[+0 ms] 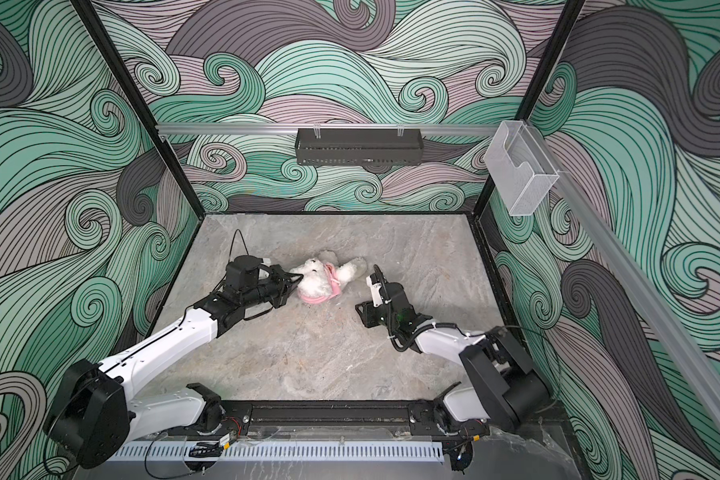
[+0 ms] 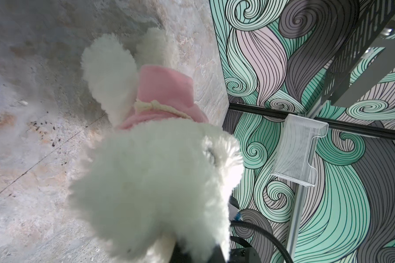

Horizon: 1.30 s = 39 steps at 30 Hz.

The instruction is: Dress the teddy bear

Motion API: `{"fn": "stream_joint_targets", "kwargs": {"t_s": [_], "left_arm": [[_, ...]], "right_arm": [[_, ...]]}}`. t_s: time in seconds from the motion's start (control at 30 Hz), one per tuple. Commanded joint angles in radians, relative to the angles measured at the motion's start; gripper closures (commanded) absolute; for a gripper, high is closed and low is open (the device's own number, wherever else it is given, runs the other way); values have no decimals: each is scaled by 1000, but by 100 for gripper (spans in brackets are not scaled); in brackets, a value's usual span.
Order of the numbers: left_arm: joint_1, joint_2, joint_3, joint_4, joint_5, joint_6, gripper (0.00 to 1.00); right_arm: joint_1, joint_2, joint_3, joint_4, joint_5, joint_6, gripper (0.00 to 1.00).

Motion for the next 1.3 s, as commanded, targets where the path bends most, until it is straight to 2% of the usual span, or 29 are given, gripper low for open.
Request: {"fn": "stream_joint_targets", "kwargs": {"t_s": [0.0, 0.1, 0.2, 0.3, 0.43, 0.57, 0.7, 0.8, 0.83, 0.9, 0.93, 1.03, 1.27], "left_arm": [[15, 51, 70, 53, 143, 59, 100], [11, 121, 140, 44, 304, 151, 100], [5, 185, 181, 31, 409, 217, 100], [18, 247, 188, -22, 423, 308, 97], [39, 319, 183, -28, 412, 427, 87], [49, 356, 168, 22, 344, 500, 70], [43, 363, 108, 155, 328, 498, 38], [15, 391, 96, 194, 329, 523, 21], [4, 401, 96, 202, 329, 528, 19], [-10, 410, 81, 251, 326, 530, 4], [-15, 412, 76, 266, 322, 531, 2], [-23, 432, 96, 241, 321, 548, 1], [-70, 496, 168, 19, 239, 692, 1]], "right_arm": [[-23, -151, 18, -85, -103, -75, 52], [-104, -217, 68, -127, -110, -60, 51], [-207, -164, 158, -117, -125, 0, 50], [-273, -5, 241, -95, -103, 69, 53], [-293, 261, 310, -5, -142, 156, 67], [-261, 397, 291, 78, -133, 209, 75], [-207, 406, 242, 86, -86, 208, 77], [-188, 409, 222, 99, -72, 209, 78], [-185, 408, 214, 107, -70, 212, 78], [-185, 411, 206, 113, -68, 216, 78], [-183, 411, 204, 116, -69, 217, 79], [-173, 413, 207, 108, -69, 214, 80], [-157, 414, 207, 110, -60, 214, 80]]}}
